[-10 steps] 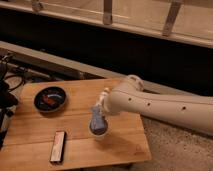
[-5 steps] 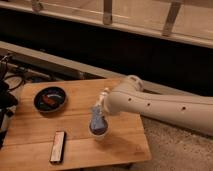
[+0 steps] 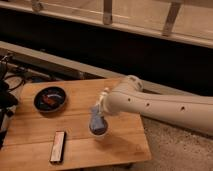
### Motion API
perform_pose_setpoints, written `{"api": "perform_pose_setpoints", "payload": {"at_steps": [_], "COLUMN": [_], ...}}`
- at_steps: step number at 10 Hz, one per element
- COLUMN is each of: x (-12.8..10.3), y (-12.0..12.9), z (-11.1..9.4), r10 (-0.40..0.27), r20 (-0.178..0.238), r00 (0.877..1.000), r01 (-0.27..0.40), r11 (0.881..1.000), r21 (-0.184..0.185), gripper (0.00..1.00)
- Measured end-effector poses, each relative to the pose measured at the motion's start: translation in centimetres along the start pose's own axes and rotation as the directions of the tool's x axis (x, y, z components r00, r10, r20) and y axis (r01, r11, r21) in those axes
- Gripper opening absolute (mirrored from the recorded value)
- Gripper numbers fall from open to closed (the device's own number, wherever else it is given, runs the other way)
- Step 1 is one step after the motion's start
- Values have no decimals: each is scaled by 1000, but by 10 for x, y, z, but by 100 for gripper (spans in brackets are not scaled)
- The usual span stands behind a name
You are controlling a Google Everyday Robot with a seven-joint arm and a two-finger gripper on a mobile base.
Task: Place the white sponge in the ceramic cup
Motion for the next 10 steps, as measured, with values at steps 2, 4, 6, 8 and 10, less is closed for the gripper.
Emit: {"api": "perform_pose_setpoints", "payload": {"at_steps": [2,4,6,8,10], "x": [0,0,0,0,1], "y": [1,2,3,5,5], "z": [1,1,2,3,4], "r10": [-3,-5,-9,-12,-15], "r20": [0,-1,0,0,0], "r00": [1000,1000,1000,1000,1000], "r01": [3,5,9,12,15], "r11": [1000,1000,1000,1000,1000], "r21": [-1,-4,-6,-8,-10], "gripper": [0,0,0,0,0]}}
